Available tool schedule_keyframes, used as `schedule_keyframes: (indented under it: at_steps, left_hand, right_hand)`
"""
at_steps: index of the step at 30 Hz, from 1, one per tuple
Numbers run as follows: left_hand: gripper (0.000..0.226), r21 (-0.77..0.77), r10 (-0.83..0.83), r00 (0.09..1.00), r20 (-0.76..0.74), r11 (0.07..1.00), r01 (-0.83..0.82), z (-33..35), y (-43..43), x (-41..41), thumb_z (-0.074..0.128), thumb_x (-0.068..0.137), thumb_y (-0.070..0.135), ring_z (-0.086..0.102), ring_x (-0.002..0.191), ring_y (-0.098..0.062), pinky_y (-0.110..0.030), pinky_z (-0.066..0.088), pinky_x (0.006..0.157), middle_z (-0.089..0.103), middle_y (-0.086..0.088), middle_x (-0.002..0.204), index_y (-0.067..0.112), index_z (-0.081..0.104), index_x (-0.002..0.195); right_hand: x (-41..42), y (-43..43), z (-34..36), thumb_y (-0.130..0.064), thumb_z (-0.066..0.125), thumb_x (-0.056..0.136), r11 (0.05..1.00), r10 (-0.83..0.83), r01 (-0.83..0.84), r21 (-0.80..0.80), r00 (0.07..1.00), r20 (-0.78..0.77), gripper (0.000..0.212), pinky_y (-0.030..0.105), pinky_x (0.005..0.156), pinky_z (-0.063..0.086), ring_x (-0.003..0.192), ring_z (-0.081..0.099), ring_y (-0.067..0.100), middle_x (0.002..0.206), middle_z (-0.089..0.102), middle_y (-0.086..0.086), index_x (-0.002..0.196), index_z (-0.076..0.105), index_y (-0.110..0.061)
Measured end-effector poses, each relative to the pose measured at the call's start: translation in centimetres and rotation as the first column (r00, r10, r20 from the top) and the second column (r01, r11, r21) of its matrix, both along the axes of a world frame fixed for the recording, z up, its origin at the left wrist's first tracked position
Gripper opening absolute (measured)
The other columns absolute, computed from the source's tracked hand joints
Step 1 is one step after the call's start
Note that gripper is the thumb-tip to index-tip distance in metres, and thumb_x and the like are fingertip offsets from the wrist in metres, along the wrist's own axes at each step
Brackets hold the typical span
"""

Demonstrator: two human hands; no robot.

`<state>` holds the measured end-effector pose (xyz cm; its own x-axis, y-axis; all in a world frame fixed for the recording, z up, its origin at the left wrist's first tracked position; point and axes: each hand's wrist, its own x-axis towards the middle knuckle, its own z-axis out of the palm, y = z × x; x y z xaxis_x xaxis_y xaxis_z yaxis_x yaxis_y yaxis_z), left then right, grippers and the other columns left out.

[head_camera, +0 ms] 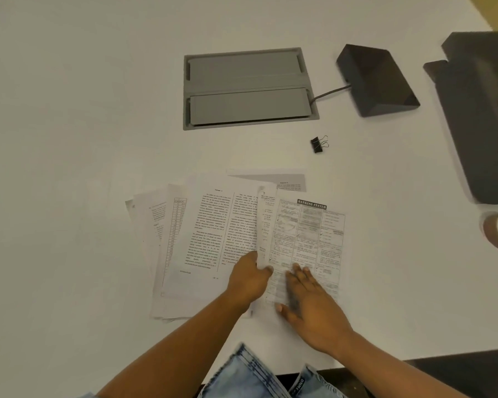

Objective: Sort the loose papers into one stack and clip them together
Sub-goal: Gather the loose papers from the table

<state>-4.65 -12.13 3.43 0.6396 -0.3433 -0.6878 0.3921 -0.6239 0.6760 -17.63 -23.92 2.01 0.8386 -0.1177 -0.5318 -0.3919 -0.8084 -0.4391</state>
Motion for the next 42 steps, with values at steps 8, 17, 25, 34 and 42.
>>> schedule_keyframes:
  at_steps: [8, 17, 25, 34, 42]
  left_hand:
    - [0.028, -0.103, 0.12, 0.993, -0.021, 0.987, -0.122, 0.7, 1.8, -0.6, 0.059, 0.097, 0.011, 0.071, 0.104, -0.019, -0.031, 0.061, 0.082, 0.072, 0.002, 0.119, 0.017, 0.066, 0.123]
    - [0.023, -0.265, 0.245, 0.951, -0.189, 0.92, -0.29, 3.7, 3.4, -0.5, 0.064, 0.094, 0.011, 0.076, 0.095, -0.013, -0.028, 0.062, 0.077, 0.078, 0.008, 0.109, 0.021, 0.072, 0.114]
    - [0.025, -0.017, 0.208, 0.961, 0.185, 0.978, -0.208, 2.8, 5.8, 1.0, 0.063, 0.094, 0.035, 0.07, 0.096, -0.017, -0.026, 0.055, 0.079, 0.073, 0.002, 0.111, 0.017, 0.07, 0.11]
    - [0.077, 0.721, -0.268, 0.884, 0.384, 0.685, -0.105, 1.0, 11.3, 3.6, 0.062, 0.076, 0.07, 0.055, 0.114, -0.026, -0.039, 0.05, 0.086, 0.053, -0.008, 0.125, 0.014, 0.048, 0.127]
    - [0.08, 0.639, -0.143, 0.927, 0.347, 0.759, -0.122, 0.2, 12.2, 4.2, 0.079, 0.067, 0.059, 0.064, 0.107, -0.026, -0.039, 0.055, 0.083, 0.059, -0.007, 0.12, 0.013, 0.046, 0.122]
  right_hand:
    - [-0.4, -3.8, 2.9, -0.047, 0.064, 0.087, 0.849, -0.528, 0.51, 0.137, 0.818, 0.227, 0.085, 0.031, 0.116, 0.018, 0.148, 0.023, 0.016, 0.161, 0.024, -0.004, 0.155, 0.022, -0.02]
    - [0.5, -7.9, 5.8, -0.029, 0.07, 0.086, 0.278, -0.764, 0.731, 0.623, 0.562, -0.319, 0.037, 0.048, 0.099, 0.052, 0.105, 0.072, 0.022, 0.116, 0.075, 0.002, 0.121, 0.068, -0.017]
    - [0.6, -7.5, 5.4, -0.011, 0.065, 0.09, 0.21, -0.841, 0.735, 0.645, 0.472, -0.263, 0.021, 0.021, 0.065, 0.059, 0.088, 0.076, 0.012, 0.102, 0.078, -0.001, 0.11, 0.069, -0.018]
    - [0.0, -8.5, 5.1, -0.019, 0.064, 0.092, 0.221, -0.857, 0.769, 0.6, 0.447, -0.256, 0.033, 0.049, 0.098, 0.05, 0.103, 0.07, 0.026, 0.112, 0.076, 0.004, 0.125, 0.064, -0.015]
    - [0.6, -8.0, 5.2, -0.021, 0.065, 0.09, 0.258, -0.847, 0.758, 0.599, 0.476, -0.237, 0.036, 0.053, 0.1, 0.049, 0.105, 0.07, 0.027, 0.113, 0.076, 0.004, 0.126, 0.064, -0.015]
